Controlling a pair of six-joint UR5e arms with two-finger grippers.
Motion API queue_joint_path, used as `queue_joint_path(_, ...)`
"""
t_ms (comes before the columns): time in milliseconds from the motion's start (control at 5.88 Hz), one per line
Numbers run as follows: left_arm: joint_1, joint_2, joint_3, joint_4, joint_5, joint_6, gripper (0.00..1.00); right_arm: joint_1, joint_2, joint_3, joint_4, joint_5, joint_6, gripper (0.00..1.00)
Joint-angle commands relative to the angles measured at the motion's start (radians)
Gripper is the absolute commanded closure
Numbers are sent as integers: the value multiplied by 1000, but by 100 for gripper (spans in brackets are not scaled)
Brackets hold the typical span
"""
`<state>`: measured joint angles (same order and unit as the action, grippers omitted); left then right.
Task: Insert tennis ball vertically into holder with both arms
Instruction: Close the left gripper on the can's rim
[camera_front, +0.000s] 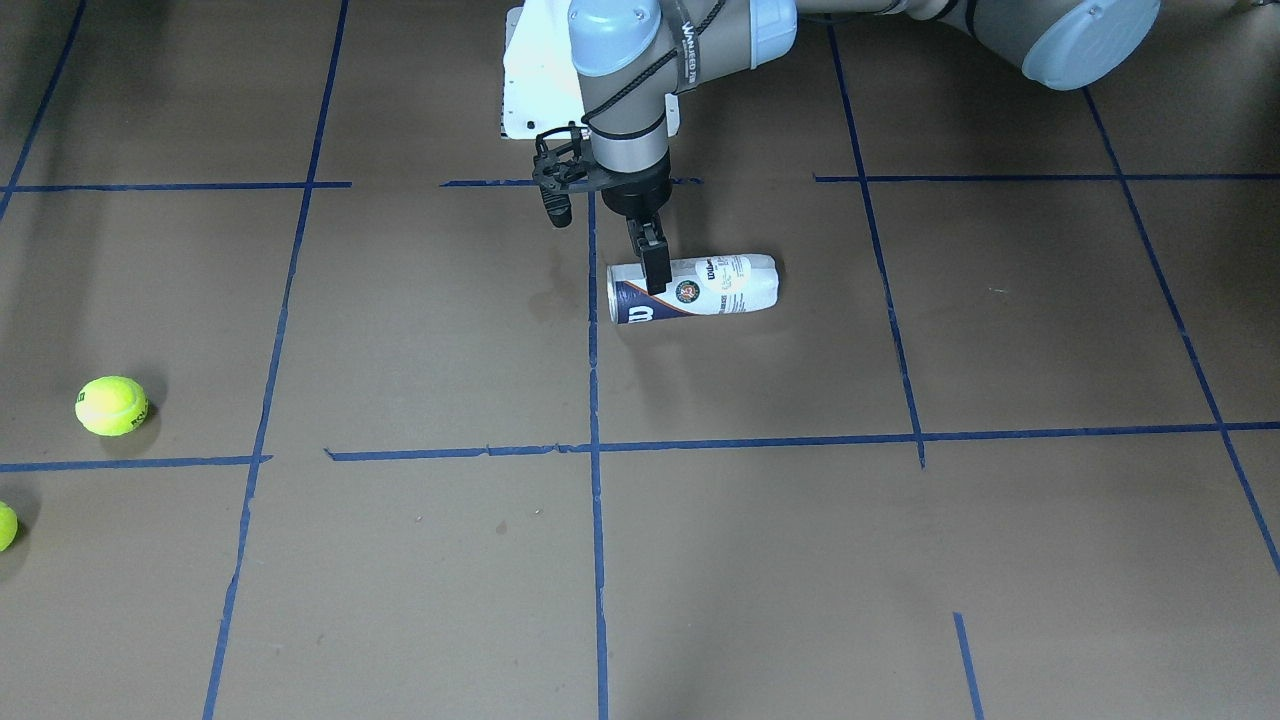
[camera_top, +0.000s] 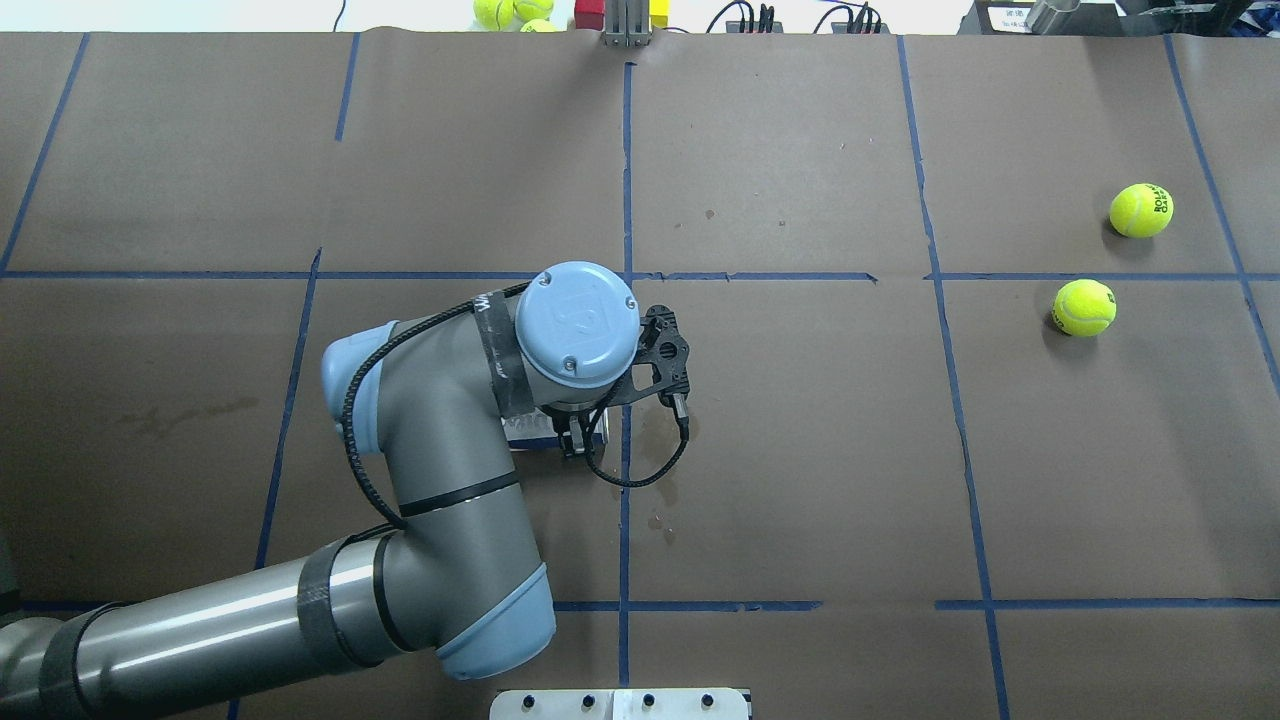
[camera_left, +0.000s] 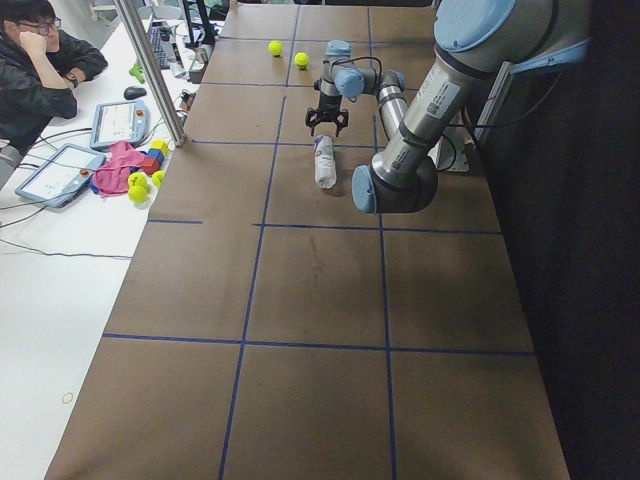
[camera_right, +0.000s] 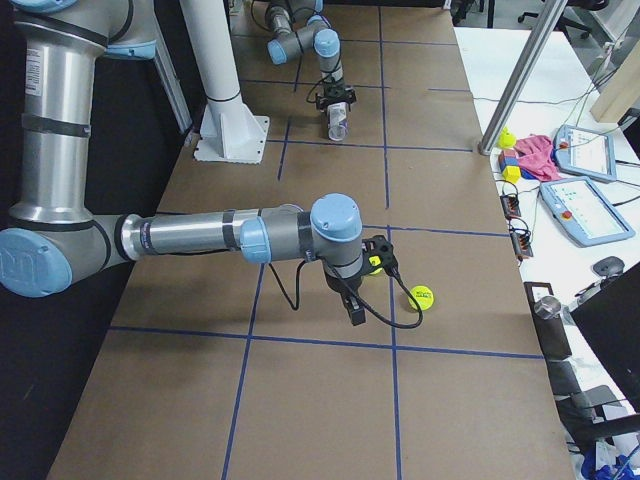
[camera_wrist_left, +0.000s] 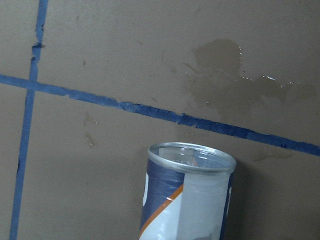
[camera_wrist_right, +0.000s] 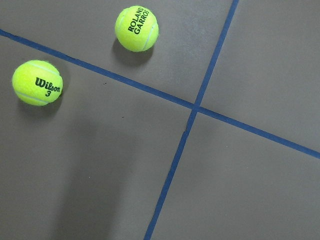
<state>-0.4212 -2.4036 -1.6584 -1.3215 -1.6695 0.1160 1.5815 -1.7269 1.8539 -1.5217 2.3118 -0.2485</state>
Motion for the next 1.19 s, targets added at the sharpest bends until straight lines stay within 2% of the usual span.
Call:
queue_joint_path(0,7,-37,66,-11,8,-3,0,0,0,-1,0,0,0,0)
queue_joint_path(340,22,-35,116,-43,56,-3,0,0,1,-2,0,0,0,0)
queue_joint_path(1021,50,-22,143,-47,56,-4,2,0,1,-6,0,0,0,0)
